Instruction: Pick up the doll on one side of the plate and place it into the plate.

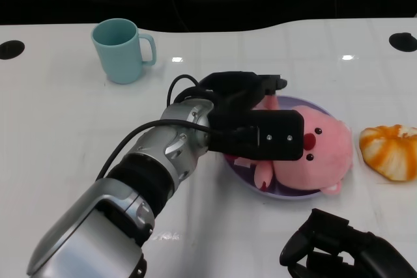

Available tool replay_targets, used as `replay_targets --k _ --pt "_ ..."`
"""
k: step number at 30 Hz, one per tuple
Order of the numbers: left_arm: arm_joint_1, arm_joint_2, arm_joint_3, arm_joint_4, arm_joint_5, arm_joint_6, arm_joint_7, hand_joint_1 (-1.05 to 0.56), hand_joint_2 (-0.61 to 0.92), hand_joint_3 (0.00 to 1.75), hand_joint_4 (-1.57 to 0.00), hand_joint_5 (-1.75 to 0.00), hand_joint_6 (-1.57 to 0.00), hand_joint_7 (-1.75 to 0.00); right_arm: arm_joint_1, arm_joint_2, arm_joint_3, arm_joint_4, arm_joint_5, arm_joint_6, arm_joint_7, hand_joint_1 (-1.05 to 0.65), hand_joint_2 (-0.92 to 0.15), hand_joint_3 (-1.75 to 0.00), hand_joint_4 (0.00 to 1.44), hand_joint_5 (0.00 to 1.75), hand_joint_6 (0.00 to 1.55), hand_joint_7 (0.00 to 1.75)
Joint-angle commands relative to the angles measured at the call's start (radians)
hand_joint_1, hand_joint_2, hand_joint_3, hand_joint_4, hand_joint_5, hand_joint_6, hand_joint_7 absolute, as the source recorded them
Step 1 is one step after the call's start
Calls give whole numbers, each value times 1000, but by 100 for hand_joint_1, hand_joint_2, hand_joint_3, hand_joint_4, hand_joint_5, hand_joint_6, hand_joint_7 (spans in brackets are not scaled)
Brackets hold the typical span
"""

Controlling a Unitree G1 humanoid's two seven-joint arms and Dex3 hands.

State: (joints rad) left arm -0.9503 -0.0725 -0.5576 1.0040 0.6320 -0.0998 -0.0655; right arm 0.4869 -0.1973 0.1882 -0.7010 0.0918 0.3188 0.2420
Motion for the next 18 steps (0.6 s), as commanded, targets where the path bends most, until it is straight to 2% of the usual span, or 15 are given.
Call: replay_targets --k 1,8,13,18 --pt "-19 25 -20 -25 25 -13 -2 -91 92 40 0 -3 -6 -1 4 -7 -14 -8 8 -3 -4 -30 -92 -50 65 175 47 166" --pt "12 73 -10 -116 17 -32 -9 -101 92 50 0 0 0 0 1 -9 -20 -1 7 -13 0 -29 -92 -50 66 175 47 166" --pt "54 118 7 -207 2 -46 -20 -102 92 51 0 0 0 0 0 -12 -26 5 7 -23 5 -29 -92 -51 66 175 47 165" --pt "137 184 52 -364 -46 -58 -78 -100 92 50 0 0 0 0 -2 -10 -37 10 14 -26 12 -29 -92 -50 66 175 47 165"
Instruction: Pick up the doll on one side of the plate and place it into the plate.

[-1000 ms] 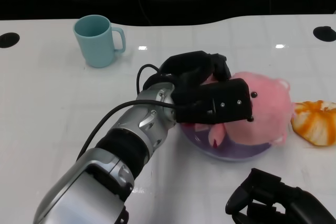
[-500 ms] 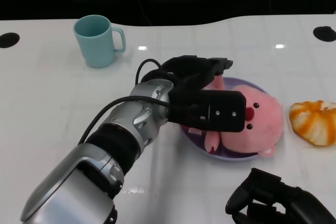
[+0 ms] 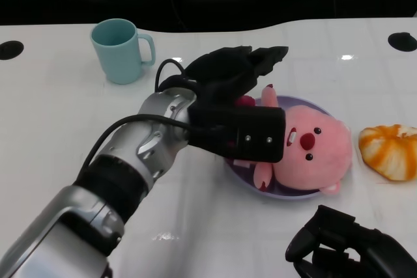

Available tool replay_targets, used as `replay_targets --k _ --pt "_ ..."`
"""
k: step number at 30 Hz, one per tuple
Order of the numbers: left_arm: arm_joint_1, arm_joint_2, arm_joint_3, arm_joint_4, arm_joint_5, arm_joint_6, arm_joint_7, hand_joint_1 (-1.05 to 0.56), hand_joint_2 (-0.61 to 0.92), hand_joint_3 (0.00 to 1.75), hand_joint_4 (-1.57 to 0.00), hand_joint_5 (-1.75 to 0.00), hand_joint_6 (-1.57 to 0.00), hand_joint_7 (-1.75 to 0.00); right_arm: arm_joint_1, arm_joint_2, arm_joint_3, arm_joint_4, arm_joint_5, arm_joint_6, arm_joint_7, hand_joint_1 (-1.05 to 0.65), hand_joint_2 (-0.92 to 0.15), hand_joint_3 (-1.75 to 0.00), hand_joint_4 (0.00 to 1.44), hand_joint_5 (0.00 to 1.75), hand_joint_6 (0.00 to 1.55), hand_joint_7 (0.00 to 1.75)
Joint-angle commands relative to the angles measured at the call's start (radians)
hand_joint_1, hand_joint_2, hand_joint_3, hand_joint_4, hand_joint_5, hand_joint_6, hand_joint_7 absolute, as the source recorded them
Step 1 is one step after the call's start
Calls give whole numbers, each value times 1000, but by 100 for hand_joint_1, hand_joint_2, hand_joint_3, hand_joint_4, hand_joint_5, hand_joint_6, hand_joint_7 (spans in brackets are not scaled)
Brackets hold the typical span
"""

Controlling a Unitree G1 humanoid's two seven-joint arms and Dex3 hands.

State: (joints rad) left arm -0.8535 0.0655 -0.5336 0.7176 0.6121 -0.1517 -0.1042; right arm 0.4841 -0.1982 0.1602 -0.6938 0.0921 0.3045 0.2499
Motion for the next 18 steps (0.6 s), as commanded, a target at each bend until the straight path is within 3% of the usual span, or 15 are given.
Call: replay_targets --k 1,10,11,12,15,18 --pt "65 63 39 -114 -39 -14 -51 -99 92 49 -1 -1 0 0 0 -9 -10 3 15 -10 6 -29 -92 -50 66 175 47 165" --pt "293 113 178 -295 -242 -140 -80 -87 92 26 -12 -14 -10 -5 -6 -6 -12 10 15 -5 9 -29 -92 -50 66 175 47 165" --pt "319 113 193 -308 -264 -159 -76 -85 92 24 -11 -23 -12 -7 -7 -6 -12 11 13 -5 9 -29 -92 -50 66 175 47 165" --pt "345 114 206 -322 -281 -176 -72 -81 92 21 -4 -45 -15 -9 -8 -7 -12 11 12 -4 8 -29 -92 -50 66 175 47 165" --pt "413 119 239 -364 -307 -219 -56 -71 92 14 -4 -74 -24 -15 -9 -7 -12 10 7 -1 5 -28 -92 -50 66 175 48 165" --pt "482 116 273 -418 -330 -244 -42 -59 92 8 -15 -88 -38 -22 -10 -6 -12 12 7 -1 5 -28 -92 -50 66 175 48 165"
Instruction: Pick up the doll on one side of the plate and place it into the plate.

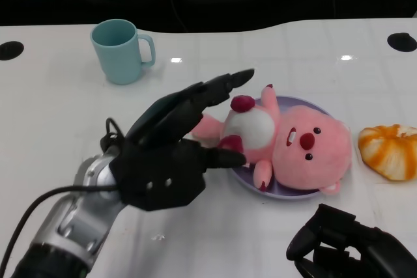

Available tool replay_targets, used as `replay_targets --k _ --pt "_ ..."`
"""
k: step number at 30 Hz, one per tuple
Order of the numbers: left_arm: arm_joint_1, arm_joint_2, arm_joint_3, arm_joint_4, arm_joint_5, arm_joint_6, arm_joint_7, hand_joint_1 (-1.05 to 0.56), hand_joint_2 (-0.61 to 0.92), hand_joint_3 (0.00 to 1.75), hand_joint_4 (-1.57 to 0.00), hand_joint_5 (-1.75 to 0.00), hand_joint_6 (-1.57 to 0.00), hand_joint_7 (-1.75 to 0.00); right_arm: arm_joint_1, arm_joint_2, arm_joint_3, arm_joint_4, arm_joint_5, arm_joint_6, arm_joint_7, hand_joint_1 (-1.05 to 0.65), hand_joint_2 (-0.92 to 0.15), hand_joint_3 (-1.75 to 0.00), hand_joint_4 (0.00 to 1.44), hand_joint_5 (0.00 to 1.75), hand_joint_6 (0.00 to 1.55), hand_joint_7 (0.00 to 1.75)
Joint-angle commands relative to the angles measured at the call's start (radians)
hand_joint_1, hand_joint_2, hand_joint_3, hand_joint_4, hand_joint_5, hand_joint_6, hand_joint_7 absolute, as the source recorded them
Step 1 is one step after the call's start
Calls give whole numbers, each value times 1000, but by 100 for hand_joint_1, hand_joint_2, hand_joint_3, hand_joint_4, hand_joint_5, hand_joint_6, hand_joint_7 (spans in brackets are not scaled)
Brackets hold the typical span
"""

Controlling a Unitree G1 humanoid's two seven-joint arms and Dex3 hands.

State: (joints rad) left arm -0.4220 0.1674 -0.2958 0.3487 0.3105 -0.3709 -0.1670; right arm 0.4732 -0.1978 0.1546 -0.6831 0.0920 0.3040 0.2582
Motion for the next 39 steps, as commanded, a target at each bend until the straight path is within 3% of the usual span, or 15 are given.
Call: replay_targets --k 1,6,8,9,10,12,13,18,22,27,33,39 --pt "72 10 46 -68 -45 -25 18 -53 91 6 -18 -91 -42 -23 0 -5 -7 2 9 1 -4 -28 -92 -50 66 175 48 165" --pt "198 -41 101 -190 -208 25 -17 -23 88 2 -33 -104 -63 -33 -3 -8 -8 -2 7 5 -3 -28 -92 -50 67 175 48 165" --pt "262 -66 116 -263 -250 83 -4 -11 87 12 -49 -111 -73 -52 -5 -9 -9 -2 8 6 -2 -28 -92 -50 66 175 48 165" --pt "291 -75 122 -300 -262 118 2 -7 65 63 -60 -112 -75 -70 -6 -9 -10 -2 10 6 -1 -28 -92 -50 66 175 47 165" --pt "319 -83 126 -339 -277 157 5 -4 53 92 -67 -114 -77 -78 -7 -9 -10 1 11 4 0 -27 -92 -50 66 175 47 165" --pt "382 -105 136 -424 -312 237 12 -1 45 122 -81 -119 -84 -94 -8 -9 -12 6 14 -3 4 -27 -92 -50 66 175 47 165" --pt "407 -115 140 -460 -323 273 18 0 44 127 -85 -122 -86 -99 -8 -8 -12 8 13 -7 5 -27 -92 -51 66 175 47 165" --pt "521 -156 146 -636 -342 465 58 0 42 140 -93 -140 -92 -118 -10 -8 -11 6 9 -1 2 -28 -92 -51 66 175 47 166" --pt "589 -160 147 -750 -390 606 46 1 39 156 -101 -166 -93 -148 -11 -8 -9 8 5 -4 1 -28 -92 -51 67 175 48 166" --pt "640 -149 154 -833 -436 724 40 -2 31 164 -100 -174 -93 -156 -13 -8 -14 3 14 11 2 -28 -92 -50 67 175 48 166" --pt "680 -139 174 -915 -483 876 48 -5 34 162 -98 -175 -85 -169 -21 -15 -20 14 12 2 9 -27 -92 -51 66 175 47 166" --pt "700 -108 182 -964 -510 951 28 -6 34 159 -100 -175 -84 -167 -14 -22 -40 15 17 -9 20 -27 -92 -50 66 175 47 166"
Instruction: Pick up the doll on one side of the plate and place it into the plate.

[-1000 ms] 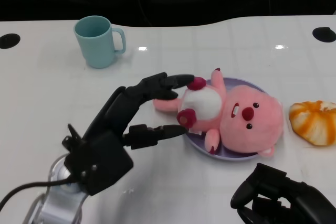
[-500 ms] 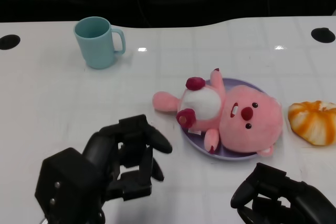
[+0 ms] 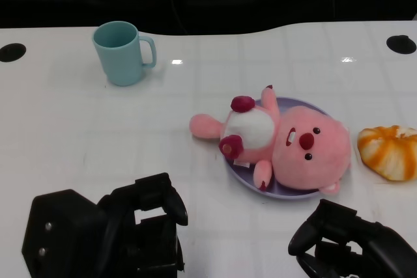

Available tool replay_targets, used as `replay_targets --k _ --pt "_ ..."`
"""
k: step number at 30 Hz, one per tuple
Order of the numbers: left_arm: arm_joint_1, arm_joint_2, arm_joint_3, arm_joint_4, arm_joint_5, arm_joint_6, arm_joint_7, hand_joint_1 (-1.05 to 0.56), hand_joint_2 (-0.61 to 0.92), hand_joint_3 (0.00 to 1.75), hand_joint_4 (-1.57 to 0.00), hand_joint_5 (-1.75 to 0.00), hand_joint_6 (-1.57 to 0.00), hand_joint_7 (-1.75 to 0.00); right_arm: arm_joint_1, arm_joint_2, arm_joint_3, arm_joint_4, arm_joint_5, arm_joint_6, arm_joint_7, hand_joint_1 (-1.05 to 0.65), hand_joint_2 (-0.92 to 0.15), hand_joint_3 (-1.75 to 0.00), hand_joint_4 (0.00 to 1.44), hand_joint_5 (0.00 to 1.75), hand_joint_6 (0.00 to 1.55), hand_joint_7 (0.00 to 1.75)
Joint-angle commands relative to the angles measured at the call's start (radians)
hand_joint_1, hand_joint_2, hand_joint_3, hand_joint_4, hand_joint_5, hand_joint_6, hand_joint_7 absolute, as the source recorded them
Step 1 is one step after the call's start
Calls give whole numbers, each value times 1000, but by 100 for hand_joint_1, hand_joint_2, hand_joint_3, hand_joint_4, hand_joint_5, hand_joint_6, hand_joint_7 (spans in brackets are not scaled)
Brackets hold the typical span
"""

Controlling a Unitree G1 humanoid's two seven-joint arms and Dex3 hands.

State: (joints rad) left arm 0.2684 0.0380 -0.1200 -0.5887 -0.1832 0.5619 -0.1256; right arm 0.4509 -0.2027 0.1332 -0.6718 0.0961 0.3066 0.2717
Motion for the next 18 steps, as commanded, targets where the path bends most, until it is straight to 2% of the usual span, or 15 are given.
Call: replay_targets --k 1,9,18 --pt "14 26 5 -30 -19 19 -15 -5 34 158 -99 -175 -85 -166 10 -18 -23 5 14 -15 8 -28 -92 -50 66 175 47 166" --pt "11 48 15 -26 -42 37 -25 -4 38 149 -95 -175 -87 -163 12 -21 -39 15 19 -20 14 -27 -92 -50 65 175 46 165" --pt "-12 55 36 4 -77 56 -38 -7 40 150 -94 -175 -87 -164 6 -19 -43 24 31 -25 20 -27 -92 -49 66 175 47 165"
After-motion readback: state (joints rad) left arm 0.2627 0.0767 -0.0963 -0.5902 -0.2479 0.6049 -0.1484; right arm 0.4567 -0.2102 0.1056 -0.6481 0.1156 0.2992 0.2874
